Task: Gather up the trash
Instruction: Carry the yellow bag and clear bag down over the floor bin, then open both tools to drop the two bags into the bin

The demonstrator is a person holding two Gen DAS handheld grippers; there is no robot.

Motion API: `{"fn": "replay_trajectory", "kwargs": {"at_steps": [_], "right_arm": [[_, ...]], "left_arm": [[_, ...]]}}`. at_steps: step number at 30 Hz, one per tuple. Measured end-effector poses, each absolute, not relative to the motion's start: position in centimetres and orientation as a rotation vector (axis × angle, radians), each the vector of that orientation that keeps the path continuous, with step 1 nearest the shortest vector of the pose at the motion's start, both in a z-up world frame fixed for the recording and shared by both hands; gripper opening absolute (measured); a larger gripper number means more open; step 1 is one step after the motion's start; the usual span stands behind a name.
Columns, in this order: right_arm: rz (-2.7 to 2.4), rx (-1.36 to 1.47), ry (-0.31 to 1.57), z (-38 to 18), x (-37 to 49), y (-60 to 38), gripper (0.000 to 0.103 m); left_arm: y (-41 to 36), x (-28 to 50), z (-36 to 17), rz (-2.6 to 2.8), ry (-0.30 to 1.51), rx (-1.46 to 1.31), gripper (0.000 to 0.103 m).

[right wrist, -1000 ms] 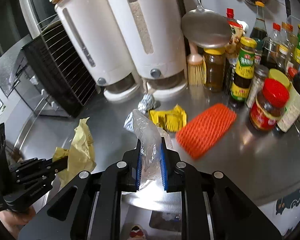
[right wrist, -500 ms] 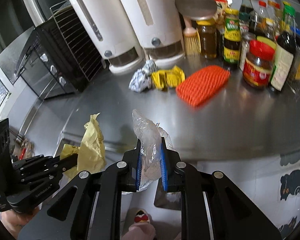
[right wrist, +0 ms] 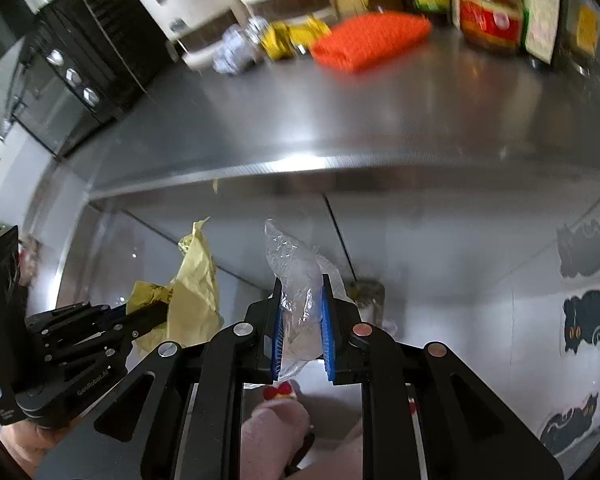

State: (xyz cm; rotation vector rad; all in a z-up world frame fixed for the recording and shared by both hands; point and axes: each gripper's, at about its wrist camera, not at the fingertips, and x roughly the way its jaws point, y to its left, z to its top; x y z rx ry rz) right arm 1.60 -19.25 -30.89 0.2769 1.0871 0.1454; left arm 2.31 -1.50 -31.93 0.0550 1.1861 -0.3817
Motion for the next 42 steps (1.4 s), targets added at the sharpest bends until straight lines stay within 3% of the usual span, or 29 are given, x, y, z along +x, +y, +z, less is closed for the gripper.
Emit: {"fn": "replay_trajectory", "kwargs": {"at_steps": [18,36,37,38,40,42], "right_arm": [[0.074,0.279,1.274,-43.5,4.1,-19.1,0.017],[0.065,0.373,1.384,-47.9,8.4,-18.4,0.021],[0.062,0.379,1.386,-47.9,8.5,-18.5,0.026],[0.059,0.390,1.388,-48.0,8.6,-18.8,0.038],[0.056,0.399,1.387,-48.0,8.5,-19.5,0.048],[0.057,0.394,1.387,-47.9,8.8,-19.4,0.048]], "left_arm": [[-3.6,5.6,-44.8,-0.380,1.395,0.080,0.012],[-4.9,8.4,-49.7,-0.424,1.497,0.077,0.014],[-4.9,8.6,-49.7,-0.426,1.498,0.077,0.014],[-4.9,8.6,-49.8,-0.428,1.499,0.077,0.016],[-4.9,8.9,-49.8,-0.423,1.501,0.076,0.018],[-4.7,9.1,-49.9,-0.415,1.501,0.070,0.032]]}}
